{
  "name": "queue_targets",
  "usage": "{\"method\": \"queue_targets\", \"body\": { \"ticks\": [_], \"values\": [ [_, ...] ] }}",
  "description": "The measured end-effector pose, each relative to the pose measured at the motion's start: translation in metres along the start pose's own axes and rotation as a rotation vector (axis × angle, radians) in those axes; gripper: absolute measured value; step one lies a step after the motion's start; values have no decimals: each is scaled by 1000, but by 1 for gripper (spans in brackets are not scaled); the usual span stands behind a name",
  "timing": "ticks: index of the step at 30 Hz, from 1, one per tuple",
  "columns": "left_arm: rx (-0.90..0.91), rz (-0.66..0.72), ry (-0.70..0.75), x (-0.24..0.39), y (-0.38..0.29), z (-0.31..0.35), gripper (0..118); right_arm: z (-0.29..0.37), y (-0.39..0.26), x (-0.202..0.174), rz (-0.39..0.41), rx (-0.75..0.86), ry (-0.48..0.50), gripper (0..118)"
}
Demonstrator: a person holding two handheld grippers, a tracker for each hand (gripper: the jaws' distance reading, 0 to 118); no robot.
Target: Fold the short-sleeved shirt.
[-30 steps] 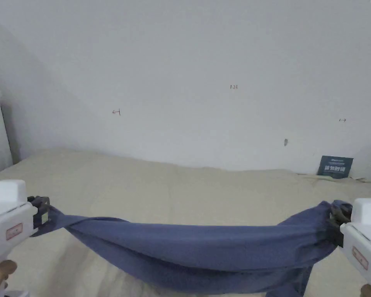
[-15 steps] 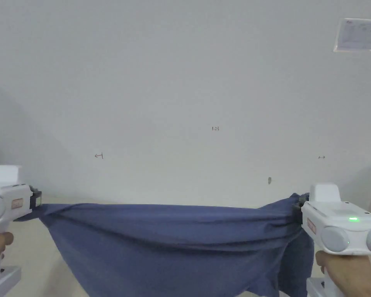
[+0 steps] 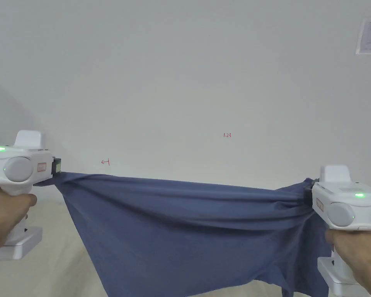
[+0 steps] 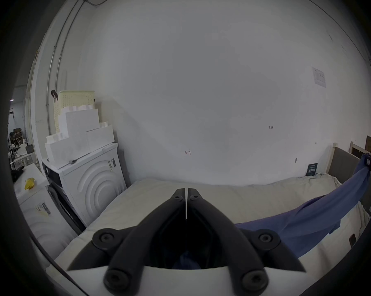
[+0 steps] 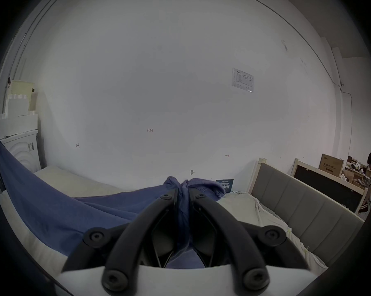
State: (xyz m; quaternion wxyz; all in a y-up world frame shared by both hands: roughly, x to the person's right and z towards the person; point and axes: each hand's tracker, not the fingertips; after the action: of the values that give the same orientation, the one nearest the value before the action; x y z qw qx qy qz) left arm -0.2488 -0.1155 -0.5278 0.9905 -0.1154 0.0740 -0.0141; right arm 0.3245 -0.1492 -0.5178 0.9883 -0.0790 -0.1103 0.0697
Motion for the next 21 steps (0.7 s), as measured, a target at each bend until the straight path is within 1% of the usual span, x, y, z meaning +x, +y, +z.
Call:
{"method": "queue_targets", "body": {
  "ticks": [3, 7, 9, 14, 16, 19, 21],
  "values": [
    [16, 5, 6, 3, 11, -13, 0, -15, 8, -4, -19, 9, 1, 7],
    [38, 10, 8, 6, 13, -27, 0, -34, 12, -9, -12, 22, 1, 7],
    [35, 10, 11, 6, 2, -33, 0, -39, 8, -10, -60, 10, 7, 7],
    [1, -5, 6, 4, -45, -34, 0, -28, -28, -19, -39, -11, 12, 7],
    [-18, -1, 2, 2, -66, -27, 0, -18, -47, -19, -42, -26, 18, 7],
    [-38, -1, -11, -4, -102, -9, 0, -1, -81, -19, -15, -45, 19, 7],
    [-58, 27, -22, -8, -127, 7, 0, 18, -102, -17, -9, -56, 19, 7]
  ]
}}
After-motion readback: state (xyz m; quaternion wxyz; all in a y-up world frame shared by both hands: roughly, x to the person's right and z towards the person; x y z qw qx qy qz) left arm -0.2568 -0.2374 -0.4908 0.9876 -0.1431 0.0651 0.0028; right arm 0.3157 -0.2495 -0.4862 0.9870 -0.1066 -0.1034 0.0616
